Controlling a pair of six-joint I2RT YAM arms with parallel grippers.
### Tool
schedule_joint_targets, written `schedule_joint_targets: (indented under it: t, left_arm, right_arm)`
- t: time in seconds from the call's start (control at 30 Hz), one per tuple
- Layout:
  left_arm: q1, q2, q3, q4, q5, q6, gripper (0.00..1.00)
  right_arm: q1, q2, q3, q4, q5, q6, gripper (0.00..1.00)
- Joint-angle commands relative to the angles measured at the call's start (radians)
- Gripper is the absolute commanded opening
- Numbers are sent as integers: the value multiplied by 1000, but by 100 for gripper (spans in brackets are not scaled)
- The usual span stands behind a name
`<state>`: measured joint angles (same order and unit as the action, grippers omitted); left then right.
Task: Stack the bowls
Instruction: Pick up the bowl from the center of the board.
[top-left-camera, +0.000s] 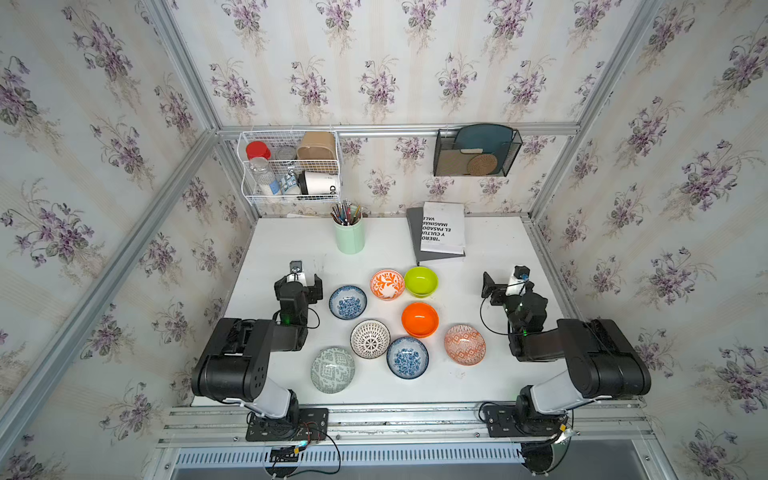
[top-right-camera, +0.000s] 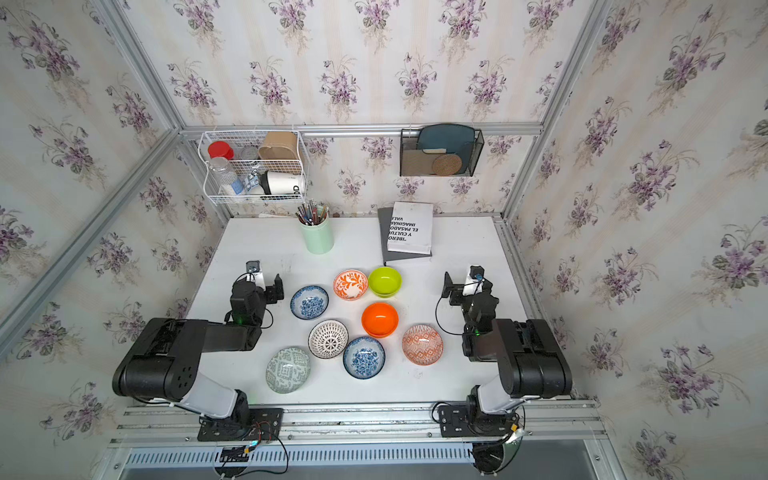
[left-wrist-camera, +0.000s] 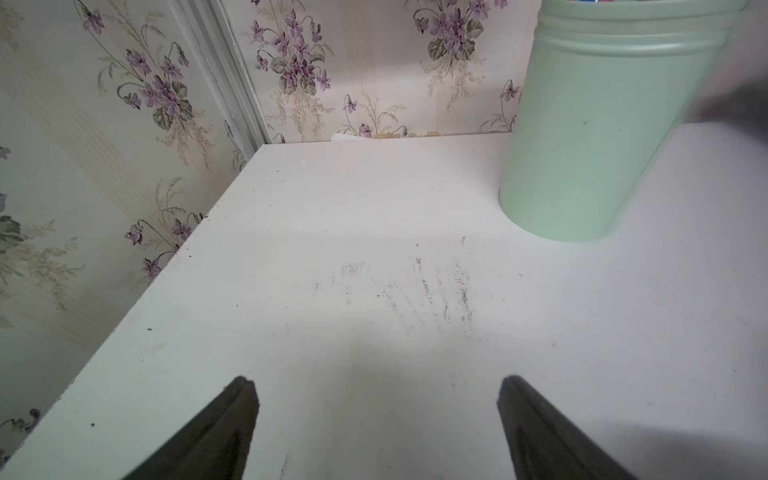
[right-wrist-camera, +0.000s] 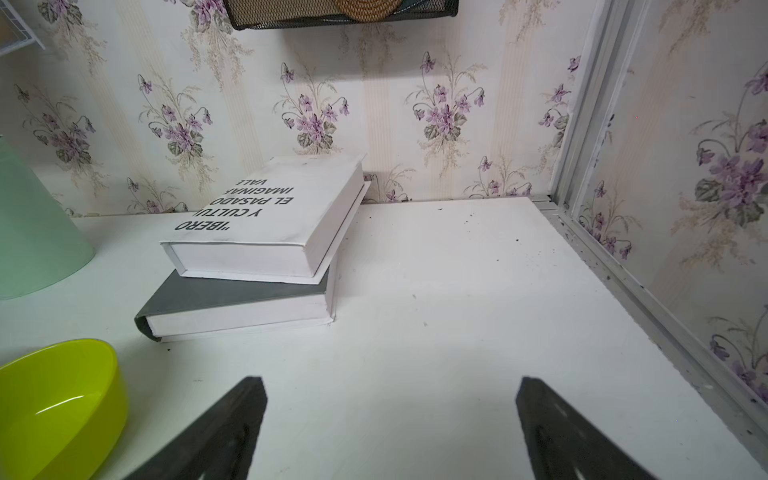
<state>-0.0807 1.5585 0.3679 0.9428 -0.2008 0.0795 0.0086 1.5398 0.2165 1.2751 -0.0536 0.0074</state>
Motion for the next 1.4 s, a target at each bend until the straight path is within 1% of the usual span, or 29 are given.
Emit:
schedule_joint_targets:
  t: [0.0,0.77,0.83,0.97,1.07,1.2,1.3,1.37]
  left_arm:
    - [1,-3,-1,22,4,1,94]
    - [-4,-2,-2,26,0,3,94]
    - [-1,-2,3,14,-9,-4,94]
    - [28,-8,15,-22,33,-28,94]
    - [27,-11,-4,11,7,-35,94]
    - [26,-14,-50,98,-17,-41,94]
    - [19,-30,-45,82,-19,-32,94]
    - [13,-65,-38,43,-35,-31,94]
  right_arm:
    - [2,1,1,17,-5,-3,100]
    - [2,1,2,16,-5,-1,100]
    - [2,1,3,17,-5,-2,100]
    - [2,1,3,17,-4,-3,100]
    - [2,1,0,17,3,-1,100]
    - [2,-6,-42,110,27,9,100]
    - [4,-8,-73,160,38,12,100]
    - [5,-7,-81,175,43,14,100]
